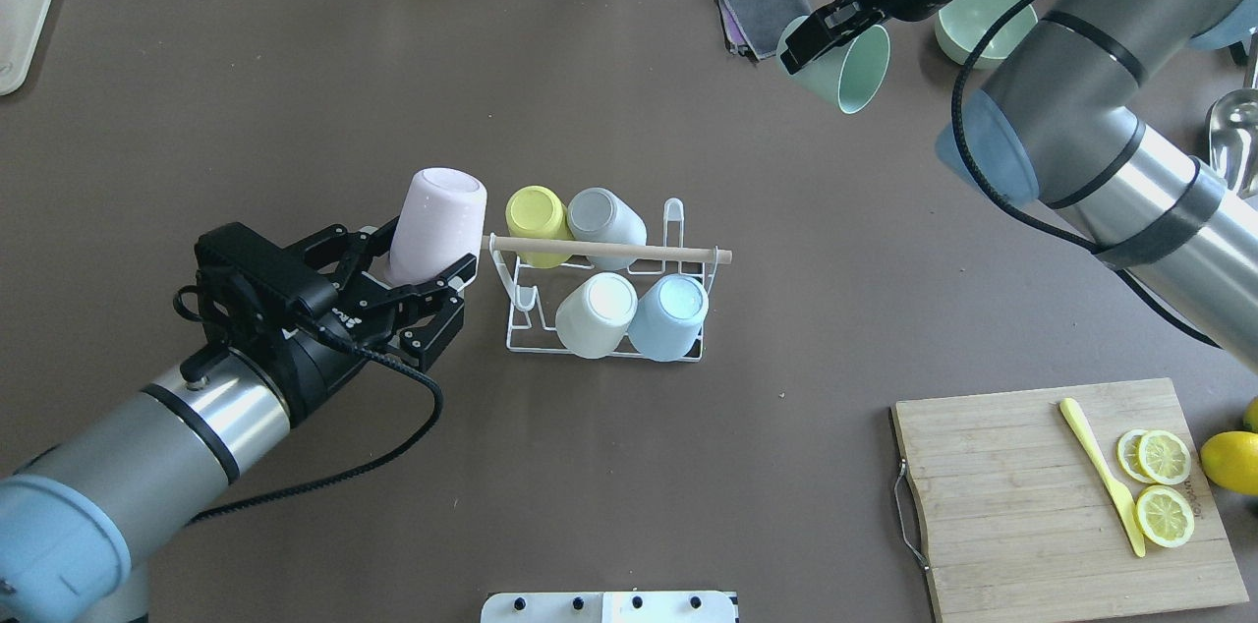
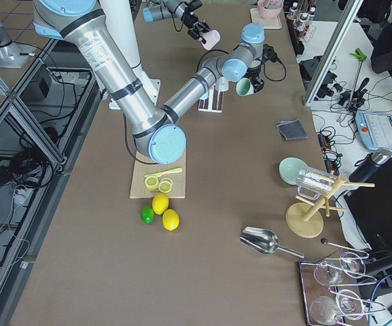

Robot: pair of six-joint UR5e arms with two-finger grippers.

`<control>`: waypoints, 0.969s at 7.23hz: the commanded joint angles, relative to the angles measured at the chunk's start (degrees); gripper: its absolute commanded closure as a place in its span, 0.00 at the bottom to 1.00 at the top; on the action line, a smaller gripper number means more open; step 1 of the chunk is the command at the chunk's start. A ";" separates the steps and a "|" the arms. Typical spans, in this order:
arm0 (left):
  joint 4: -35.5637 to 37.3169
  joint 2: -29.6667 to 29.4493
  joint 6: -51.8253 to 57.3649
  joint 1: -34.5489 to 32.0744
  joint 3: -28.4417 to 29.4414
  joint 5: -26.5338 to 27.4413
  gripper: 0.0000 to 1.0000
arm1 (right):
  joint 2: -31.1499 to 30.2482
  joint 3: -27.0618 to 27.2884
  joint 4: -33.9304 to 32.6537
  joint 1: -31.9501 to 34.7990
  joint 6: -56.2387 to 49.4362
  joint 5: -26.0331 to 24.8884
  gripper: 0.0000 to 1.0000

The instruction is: Place cup on cup holder

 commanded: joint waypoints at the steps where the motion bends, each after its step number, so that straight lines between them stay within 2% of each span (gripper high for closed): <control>1: -0.16 -2.57 1.39 3.62 3.47 11.41 0.62 | -2.20 0.88 17.24 -2.63 5.23 -5.20 1.00; 3: 0.28 -8.19 1.39 4.32 8.83 16.26 0.61 | -2.20 -1.21 29.19 -6.84 5.25 -13.46 1.00; 5: 0.46 -9.34 1.04 5.81 10.43 16.36 0.60 | -2.20 -7.78 46.30 -12.02 5.07 -22.67 1.00; 6: 0.37 -9.35 0.95 6.17 10.17 16.36 0.60 | -2.29 -9.91 52.66 -14.14 5.16 -26.38 1.00; 7: 0.37 -9.61 0.95 6.69 10.69 16.45 0.60 | -2.38 -11.15 56.64 -15.03 5.42 -26.94 1.00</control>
